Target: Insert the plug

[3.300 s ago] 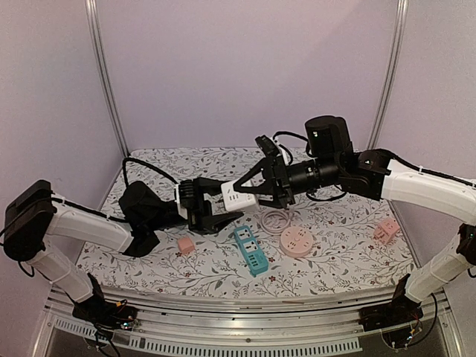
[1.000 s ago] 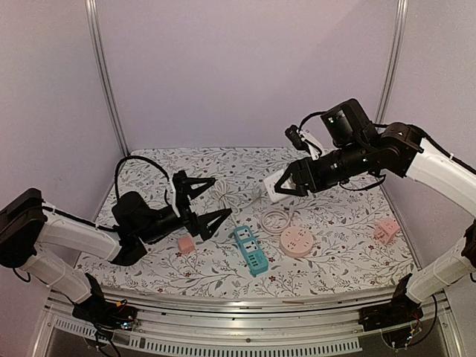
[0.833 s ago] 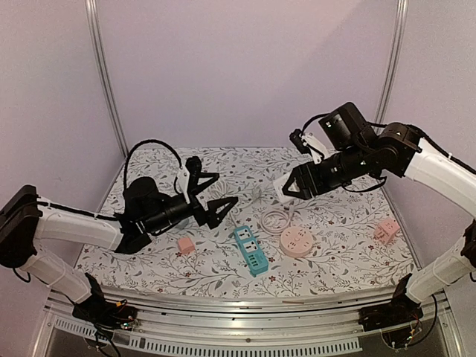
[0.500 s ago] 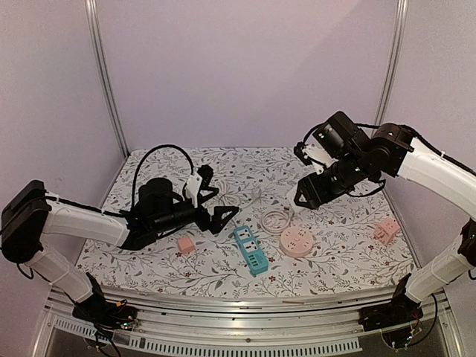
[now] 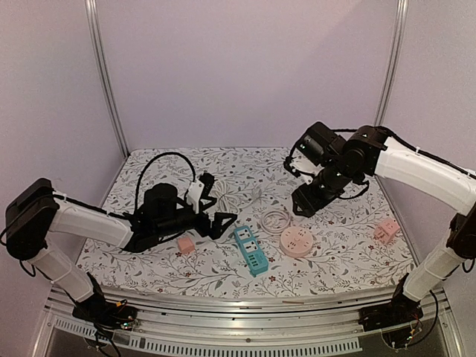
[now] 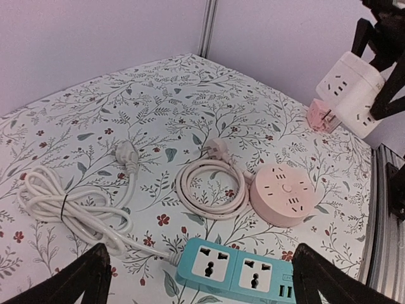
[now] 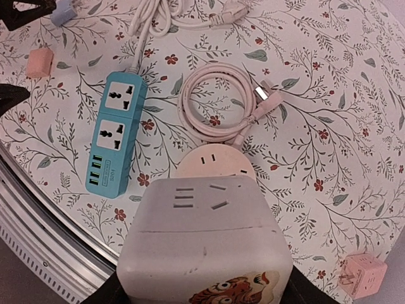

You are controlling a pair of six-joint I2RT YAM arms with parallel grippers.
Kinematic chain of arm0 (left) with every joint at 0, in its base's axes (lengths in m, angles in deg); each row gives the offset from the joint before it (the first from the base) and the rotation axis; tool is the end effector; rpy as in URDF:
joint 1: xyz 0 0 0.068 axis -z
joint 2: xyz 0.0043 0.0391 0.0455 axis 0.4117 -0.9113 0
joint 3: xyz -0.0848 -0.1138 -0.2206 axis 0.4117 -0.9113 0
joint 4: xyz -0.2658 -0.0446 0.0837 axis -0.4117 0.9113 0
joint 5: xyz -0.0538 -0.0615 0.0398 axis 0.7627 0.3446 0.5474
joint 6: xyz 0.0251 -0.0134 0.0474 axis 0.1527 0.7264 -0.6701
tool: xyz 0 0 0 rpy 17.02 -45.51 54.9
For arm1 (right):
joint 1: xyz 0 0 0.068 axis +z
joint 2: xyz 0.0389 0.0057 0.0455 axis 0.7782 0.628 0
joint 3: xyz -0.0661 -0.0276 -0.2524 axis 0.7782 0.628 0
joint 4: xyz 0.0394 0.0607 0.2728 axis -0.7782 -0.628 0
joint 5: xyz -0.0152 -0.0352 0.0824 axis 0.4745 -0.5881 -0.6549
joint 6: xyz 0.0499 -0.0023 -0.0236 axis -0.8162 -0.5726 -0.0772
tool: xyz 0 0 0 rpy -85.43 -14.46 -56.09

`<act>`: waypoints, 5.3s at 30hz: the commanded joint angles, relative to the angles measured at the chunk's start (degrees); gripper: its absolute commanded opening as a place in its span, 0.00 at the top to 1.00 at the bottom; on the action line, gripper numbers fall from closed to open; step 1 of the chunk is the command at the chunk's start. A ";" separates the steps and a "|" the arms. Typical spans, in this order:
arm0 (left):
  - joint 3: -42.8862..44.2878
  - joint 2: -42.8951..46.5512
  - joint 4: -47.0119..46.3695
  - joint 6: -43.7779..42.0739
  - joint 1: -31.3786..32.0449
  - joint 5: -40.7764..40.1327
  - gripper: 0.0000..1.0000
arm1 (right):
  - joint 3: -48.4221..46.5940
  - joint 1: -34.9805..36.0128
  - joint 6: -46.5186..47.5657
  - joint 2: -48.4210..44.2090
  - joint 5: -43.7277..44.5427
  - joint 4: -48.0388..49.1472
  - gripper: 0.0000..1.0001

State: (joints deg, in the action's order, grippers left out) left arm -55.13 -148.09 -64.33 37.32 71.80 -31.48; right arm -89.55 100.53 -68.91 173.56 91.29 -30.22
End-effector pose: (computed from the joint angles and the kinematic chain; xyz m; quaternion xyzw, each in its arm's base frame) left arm 0.2154 -0.2402 0.1565 0.2767 0.7471 -0.3264 0.5086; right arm 0.2165 0.2455 0.3164 -0.2892 0.9309 0.0599 0.2151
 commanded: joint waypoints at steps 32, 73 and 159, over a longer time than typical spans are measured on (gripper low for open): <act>1.21 -5.56 -2.63 2.65 -0.81 2.95 0.01 | -6.51 -0.84 17.93 17.99 0.77 -9.25 1.00; 0.75 -7.01 -5.08 2.07 -0.81 6.26 0.01 | 1.98 -7.98 24.94 16.95 -3.73 1.40 1.00; 0.08 -6.66 -5.75 2.69 -0.81 6.02 0.01 | 3.86 -11.54 17.82 23.86 -1.46 2.63 1.00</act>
State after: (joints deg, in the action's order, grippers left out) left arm -54.47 -155.89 -70.16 40.03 71.75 -25.45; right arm -88.58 90.37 -49.42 195.11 87.89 -29.36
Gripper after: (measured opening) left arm 0.986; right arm 0.615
